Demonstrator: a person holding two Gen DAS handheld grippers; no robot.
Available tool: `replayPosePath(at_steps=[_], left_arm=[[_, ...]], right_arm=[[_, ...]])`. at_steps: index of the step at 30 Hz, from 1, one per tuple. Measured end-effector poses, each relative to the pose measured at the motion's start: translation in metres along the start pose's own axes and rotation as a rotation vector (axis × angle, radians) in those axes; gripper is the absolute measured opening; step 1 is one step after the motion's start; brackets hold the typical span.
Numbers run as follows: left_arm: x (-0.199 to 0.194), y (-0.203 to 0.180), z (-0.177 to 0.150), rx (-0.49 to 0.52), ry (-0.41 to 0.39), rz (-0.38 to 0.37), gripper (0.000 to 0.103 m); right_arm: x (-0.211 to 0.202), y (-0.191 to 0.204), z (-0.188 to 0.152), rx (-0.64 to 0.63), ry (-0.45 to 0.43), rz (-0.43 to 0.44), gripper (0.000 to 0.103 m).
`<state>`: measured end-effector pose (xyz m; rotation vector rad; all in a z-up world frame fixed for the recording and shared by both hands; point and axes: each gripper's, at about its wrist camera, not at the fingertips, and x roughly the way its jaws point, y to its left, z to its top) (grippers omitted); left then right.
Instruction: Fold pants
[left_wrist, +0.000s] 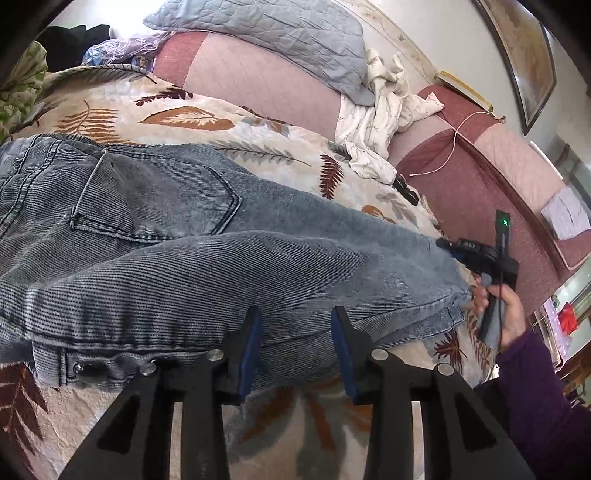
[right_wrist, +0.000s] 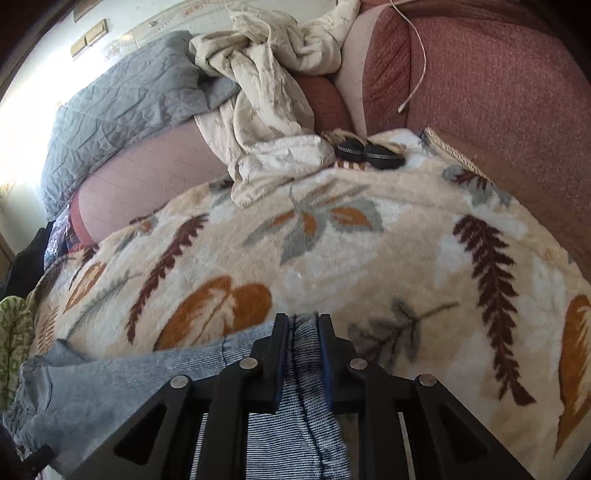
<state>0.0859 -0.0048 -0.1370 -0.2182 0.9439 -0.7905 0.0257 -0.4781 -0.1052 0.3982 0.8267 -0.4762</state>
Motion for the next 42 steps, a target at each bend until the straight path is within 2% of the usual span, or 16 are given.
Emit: replayPosePath(at_steps=[2, 3, 4, 6, 9, 14, 19, 24, 29, 34, 39, 42], left_arm=[[-0.001, -0.001, 0.000, 0.007, 0.002, 0.000, 0.039], [-0.001, -0.002, 0.000, 0.008, 0.001, -0.002, 0.039], [-0.001, -0.002, 0.000, 0.008, -0.001, -0.004, 0.039], [-0.002, -0.003, 0.000, 0.005, -0.003, -0.008, 0.039], [0.001, -0.003, -0.002, 0.007, 0.012, -0.004, 0.040], [0.005, 0.000, -0.006, -0.005, 0.050, -0.008, 0.040], [0.006, 0.003, -0.010, -0.024, 0.081, -0.023, 0.039], [0.007, 0.002, -0.015, -0.025, 0.111, -0.027, 0.039], [0.006, 0.002, -0.018, -0.022, 0.127, -0.026, 0.040], [0.003, 0.004, -0.017, -0.036, 0.126, -0.038, 0.039], [-0.009, -0.006, -0.010, 0.017, 0.048, -0.019, 0.040], [-0.013, -0.013, -0.005, 0.050, -0.009, -0.018, 0.044]], right_arm=[[-0.014, -0.001, -0.006, -0.028, -0.020, -0.050, 0.031], [-0.025, -0.002, -0.008, -0.042, -0.051, -0.068, 0.039], [-0.032, -0.003, -0.009, -0.047, -0.078, -0.067, 0.048], [-0.049, -0.003, -0.010, -0.050, -0.137, -0.020, 0.052], [-0.058, 0.010, -0.020, -0.063, -0.112, 0.098, 0.052], [-0.049, 0.067, -0.045, -0.242, -0.014, 0.161, 0.052], [-0.030, 0.100, -0.085, -0.373, 0.129, 0.128, 0.052], [-0.019, 0.100, -0.112, -0.403, 0.234, 0.077, 0.052], [-0.028, 0.100, -0.135, -0.432, 0.255, 0.022, 0.052], [-0.030, 0.092, -0.134, -0.395, 0.273, 0.045, 0.052], [-0.038, 0.094, -0.126, -0.398, 0.231, 0.059, 0.052], [-0.049, 0.104, -0.119, -0.384, 0.172, 0.112, 0.052]])
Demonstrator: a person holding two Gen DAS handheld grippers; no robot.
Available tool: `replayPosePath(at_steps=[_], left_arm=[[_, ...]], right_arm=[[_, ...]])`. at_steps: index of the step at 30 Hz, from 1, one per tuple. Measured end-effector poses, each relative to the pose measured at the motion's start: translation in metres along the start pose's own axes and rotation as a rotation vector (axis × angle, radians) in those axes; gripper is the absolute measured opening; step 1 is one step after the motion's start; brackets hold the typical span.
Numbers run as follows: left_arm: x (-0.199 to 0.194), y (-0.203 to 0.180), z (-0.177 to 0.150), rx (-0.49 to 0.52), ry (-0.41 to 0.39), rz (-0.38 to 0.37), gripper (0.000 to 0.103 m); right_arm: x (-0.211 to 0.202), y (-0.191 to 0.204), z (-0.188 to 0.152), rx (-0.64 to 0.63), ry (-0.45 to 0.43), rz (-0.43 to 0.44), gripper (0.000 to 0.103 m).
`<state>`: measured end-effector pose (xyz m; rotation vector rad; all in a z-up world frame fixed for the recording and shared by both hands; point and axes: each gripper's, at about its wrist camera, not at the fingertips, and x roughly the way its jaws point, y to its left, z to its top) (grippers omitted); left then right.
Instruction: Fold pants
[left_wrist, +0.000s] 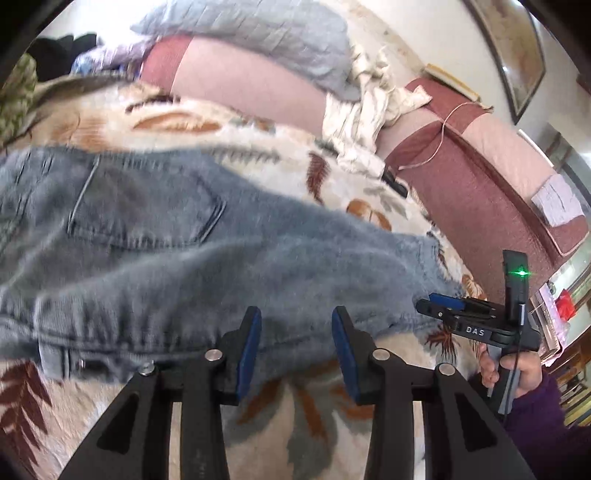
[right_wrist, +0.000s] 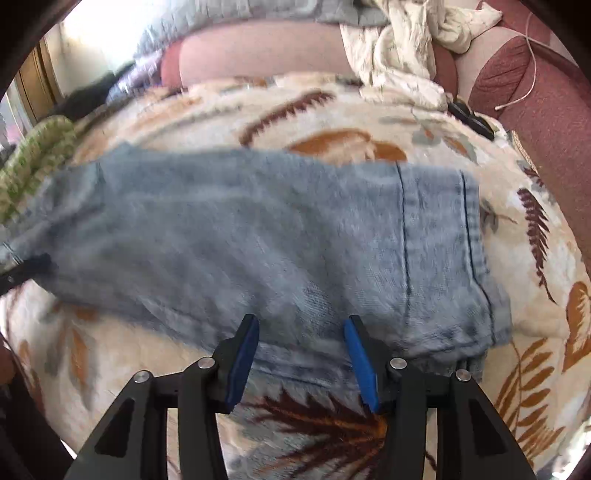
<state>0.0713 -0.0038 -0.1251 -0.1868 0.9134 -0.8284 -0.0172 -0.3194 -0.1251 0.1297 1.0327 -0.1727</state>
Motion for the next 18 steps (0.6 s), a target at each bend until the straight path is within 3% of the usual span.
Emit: replayPosePath(at_steps=[2, 6, 11, 18], left_arm=[[0.003, -0.001, 0.004, 0.012, -0.016, 0.036, 0.050], [0.014, 0.004, 0.010, 0.014, -0.007, 0.158, 0.050], [0.019, 0.011, 0.008, -0.009, 0.044, 0.211, 0.050], [0.017, 0.013, 0.003, -0.027, 0.103, 0.200, 0.050]], right_arm=[[-0.005, 0.016, 0.006, -0.042, -0.043, 0.006, 0.052], [0.007, 0.061, 0.018, -0.131, -0.035, 0.028, 0.052], [0.029, 0.113, 0.027, -0.212, -0.010, 0.029, 0.052], [0.037, 0.125, 0.020, -0.287, 0.082, 0.025, 0.052]])
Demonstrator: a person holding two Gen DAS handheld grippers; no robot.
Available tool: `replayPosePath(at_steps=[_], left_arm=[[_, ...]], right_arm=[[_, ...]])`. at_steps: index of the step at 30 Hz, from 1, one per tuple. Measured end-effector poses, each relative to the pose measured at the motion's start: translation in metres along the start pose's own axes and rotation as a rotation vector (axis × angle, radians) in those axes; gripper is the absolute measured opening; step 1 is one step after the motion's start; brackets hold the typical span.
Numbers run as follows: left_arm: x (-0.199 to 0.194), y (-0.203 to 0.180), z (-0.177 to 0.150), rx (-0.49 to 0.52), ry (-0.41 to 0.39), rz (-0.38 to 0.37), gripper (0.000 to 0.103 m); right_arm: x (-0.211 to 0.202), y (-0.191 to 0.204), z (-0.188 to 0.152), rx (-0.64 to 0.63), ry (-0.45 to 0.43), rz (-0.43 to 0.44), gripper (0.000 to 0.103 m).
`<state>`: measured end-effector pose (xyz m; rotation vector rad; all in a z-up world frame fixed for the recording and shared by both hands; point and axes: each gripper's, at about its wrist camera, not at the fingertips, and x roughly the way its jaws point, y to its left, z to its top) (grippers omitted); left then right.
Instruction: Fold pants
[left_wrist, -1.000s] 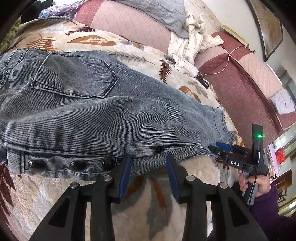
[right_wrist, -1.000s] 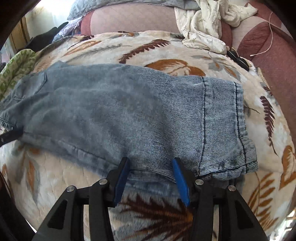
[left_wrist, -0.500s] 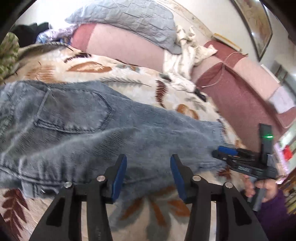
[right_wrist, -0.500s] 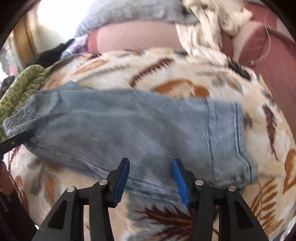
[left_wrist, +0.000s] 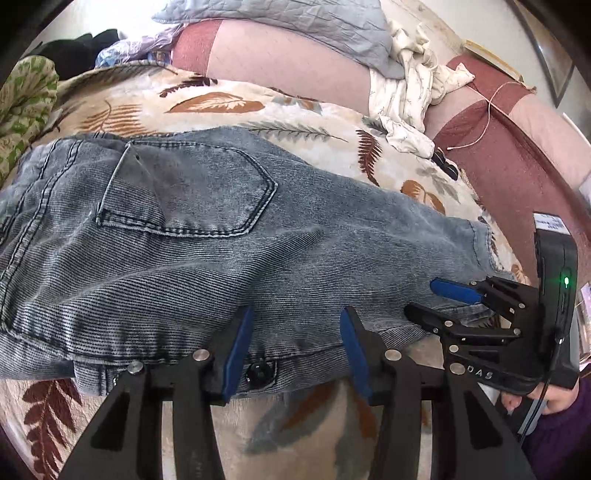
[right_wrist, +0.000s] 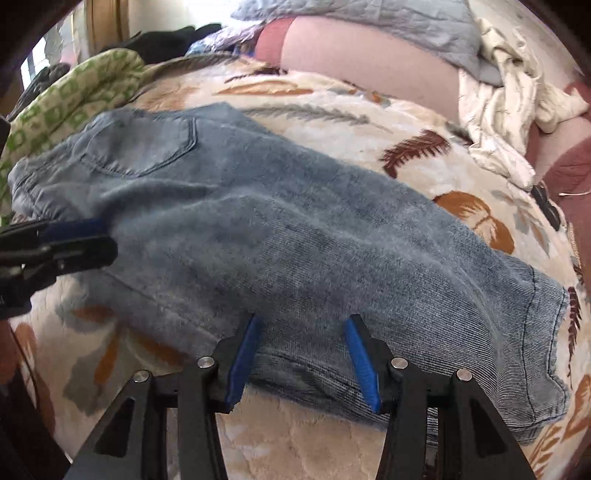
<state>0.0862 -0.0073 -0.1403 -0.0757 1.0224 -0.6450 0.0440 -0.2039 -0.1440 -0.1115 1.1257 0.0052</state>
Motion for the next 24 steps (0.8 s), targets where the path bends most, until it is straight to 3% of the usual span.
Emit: replayPosePath(at_steps=[2, 11, 18, 24], left_arm=[[-0.001, 0.004, 0.001, -0.030, 0.000, -0.014, 0.050], [-0.006, 0.008, 0.008, -0.099, -0.037, -0.064, 0.050], [0.005, -0.001, 0.008, -0.054, -0.009, -0.002, 0.050], [0.005, -0.002, 0.006, -0.049, -0.006, 0.010, 0.050]], right_arm=[[-0.003, -0.004, 0.013, -0.014, 0.021, 0.030, 0.053], [-0.012, -0.001, 0.118, 0.007, -0.139, 0.217, 0.053], [0.031, 0.021, 0.185, -0.015, -0.088, 0.302, 0.052], [0.070, 0.031, 0.208, -0.058, -0.006, 0.360, 0.051]])
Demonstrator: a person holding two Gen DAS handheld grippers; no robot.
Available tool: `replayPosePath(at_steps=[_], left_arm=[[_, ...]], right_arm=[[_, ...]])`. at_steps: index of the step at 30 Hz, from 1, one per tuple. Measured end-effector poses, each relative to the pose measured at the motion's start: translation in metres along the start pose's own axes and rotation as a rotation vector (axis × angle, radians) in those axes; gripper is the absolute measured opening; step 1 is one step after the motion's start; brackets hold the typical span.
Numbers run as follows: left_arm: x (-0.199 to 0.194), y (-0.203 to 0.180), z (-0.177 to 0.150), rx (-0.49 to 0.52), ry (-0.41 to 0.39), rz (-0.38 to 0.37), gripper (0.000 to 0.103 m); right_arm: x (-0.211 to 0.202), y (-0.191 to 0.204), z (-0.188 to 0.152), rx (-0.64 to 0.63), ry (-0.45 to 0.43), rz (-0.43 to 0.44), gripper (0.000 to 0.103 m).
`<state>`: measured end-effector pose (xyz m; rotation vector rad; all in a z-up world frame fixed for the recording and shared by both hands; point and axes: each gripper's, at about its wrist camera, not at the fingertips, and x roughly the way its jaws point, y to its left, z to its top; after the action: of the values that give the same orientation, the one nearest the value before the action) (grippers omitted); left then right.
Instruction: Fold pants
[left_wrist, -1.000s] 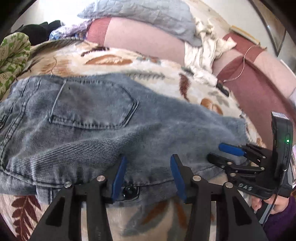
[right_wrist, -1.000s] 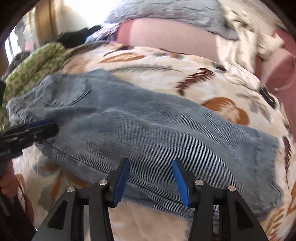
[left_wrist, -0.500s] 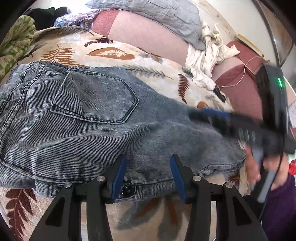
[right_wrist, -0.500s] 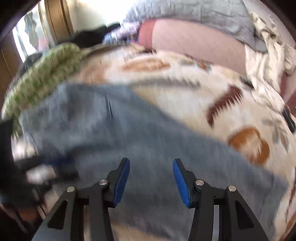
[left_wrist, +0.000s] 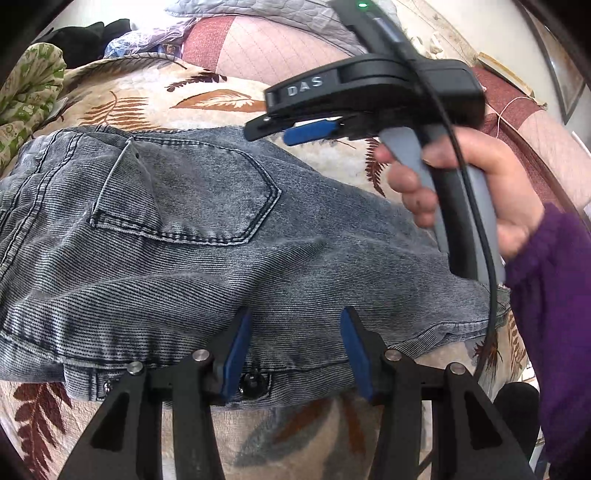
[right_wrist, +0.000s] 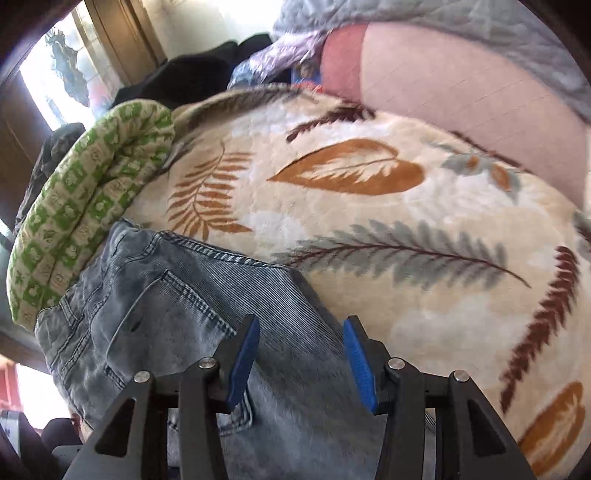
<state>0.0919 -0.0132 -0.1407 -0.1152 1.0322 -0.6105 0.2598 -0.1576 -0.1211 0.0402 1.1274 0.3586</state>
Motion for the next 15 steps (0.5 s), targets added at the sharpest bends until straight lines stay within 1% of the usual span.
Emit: replayPosePath(at_steps=[2, 7, 8, 9, 10, 11, 12, 15], left_arm=[[0.001, -0.001, 0.001, 0.002, 0.001, 0.005, 0.050], [0.002, -0.002, 0.001, 0.002, 0.002, 0.007, 0.050], [0.002, -0.002, 0.001, 0.002, 0.003, 0.007, 0.050], [0.002, -0.002, 0.001, 0.002, 0.003, 0.008, 0.050], [0.002, -0.001, 0.001, 0.002, 0.003, 0.008, 0.050], [0.002, -0.002, 0.001, 0.002, 0.004, 0.010, 0.050], [0.003, -0.001, 0.002, 0.002, 0.004, 0.011, 0.050], [0.004, 0.000, 0.003, 0.000, 0.003, 0.015, 0.050]], right_arm=[[0.007, 0.003, 0.004, -0.024, 0.025, 0.013, 0.051], [0.026, 0.009, 0.008, -0.073, 0.091, -0.001, 0.051], [0.028, 0.010, 0.008, -0.082, 0.099, 0.006, 0.049], [0.028, 0.011, 0.007, -0.088, 0.101, 0.011, 0.032], [0.028, 0.011, 0.007, -0.091, 0.104, 0.001, 0.018], [0.027, 0.012, 0.006, -0.099, 0.106, -0.015, 0.011], [0.026, 0.014, 0.006, -0.106, 0.102, -0.021, 0.006], [0.016, 0.020, 0.007, -0.123, 0.062, -0.064, 0.004]])
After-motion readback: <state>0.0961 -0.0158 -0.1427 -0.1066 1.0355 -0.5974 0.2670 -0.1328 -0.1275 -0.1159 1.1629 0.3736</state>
